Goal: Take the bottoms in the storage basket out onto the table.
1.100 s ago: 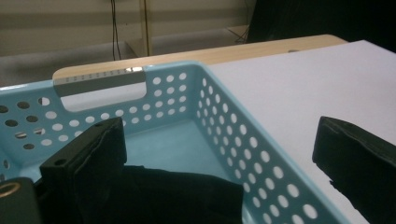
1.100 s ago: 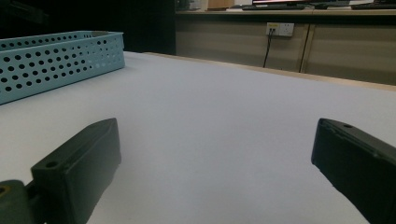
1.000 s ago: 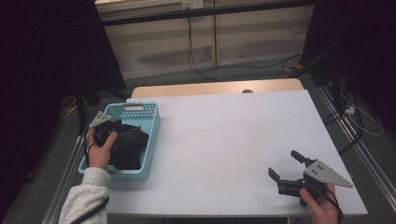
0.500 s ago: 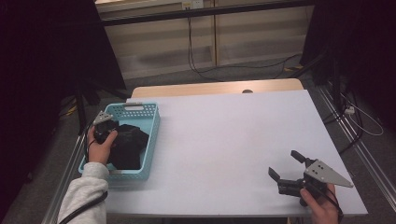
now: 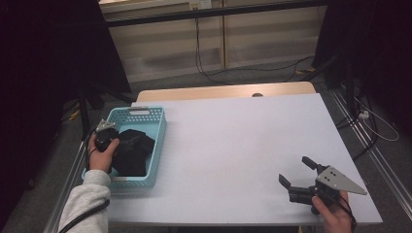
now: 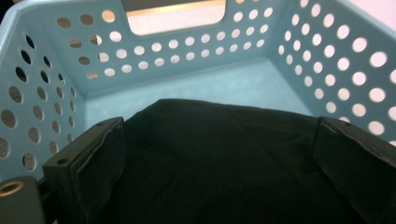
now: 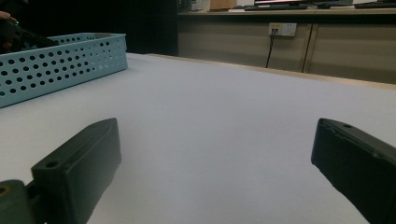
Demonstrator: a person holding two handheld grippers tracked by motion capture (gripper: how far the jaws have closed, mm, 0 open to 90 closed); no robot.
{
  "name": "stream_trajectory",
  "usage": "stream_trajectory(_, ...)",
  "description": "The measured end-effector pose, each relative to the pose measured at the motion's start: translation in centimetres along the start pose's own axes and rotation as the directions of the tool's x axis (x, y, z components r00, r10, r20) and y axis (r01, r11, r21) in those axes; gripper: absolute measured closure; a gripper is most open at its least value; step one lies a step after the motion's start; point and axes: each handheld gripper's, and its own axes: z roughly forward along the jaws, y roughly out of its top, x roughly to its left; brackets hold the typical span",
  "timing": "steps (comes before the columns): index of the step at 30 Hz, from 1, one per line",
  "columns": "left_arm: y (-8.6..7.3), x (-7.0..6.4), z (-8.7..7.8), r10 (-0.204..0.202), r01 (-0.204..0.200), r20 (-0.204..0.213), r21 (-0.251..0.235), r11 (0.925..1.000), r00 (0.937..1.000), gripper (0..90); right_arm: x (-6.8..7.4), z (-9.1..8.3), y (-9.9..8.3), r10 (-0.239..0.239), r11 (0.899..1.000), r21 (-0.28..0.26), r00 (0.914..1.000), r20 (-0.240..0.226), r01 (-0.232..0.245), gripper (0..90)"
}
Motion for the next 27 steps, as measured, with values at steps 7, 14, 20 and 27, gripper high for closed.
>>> stream_trajectory(7,-0.22,0.39,-0.2,-0.013,0.013,0.0,0.034,0.9993,0.9999,3.7,-0.1,-0.06,-0.04,0.004,1.0,0.001,1.0,0.0,-0.004,0.3)
stream_trajectory(14,-0.33,0.4,-0.15,-0.006,0.006,0.0,0.058,0.9983,1.0,3.6,-0.03,0.03,-0.02,-0.004,1.0,0.002,1.0,-0.005,0.004,0.3)
stream_trajectory(20,-0.37,0.2,0.03,0.016,-0.016,0.007,0.076,0.9969,0.9999,2.8,-0.04,0.06,-0.03,-0.003,1.0,0.002,1.0,-0.005,0.003,0.3)
stream_trajectory(27,-0.7,0.06,0.41,-0.006,0.003,0.027,0.104,0.9946,0.9996,3.2,-0.05,0.04,-0.03,-0.002,1.0,0.001,1.0,-0.006,0.002,0.3)
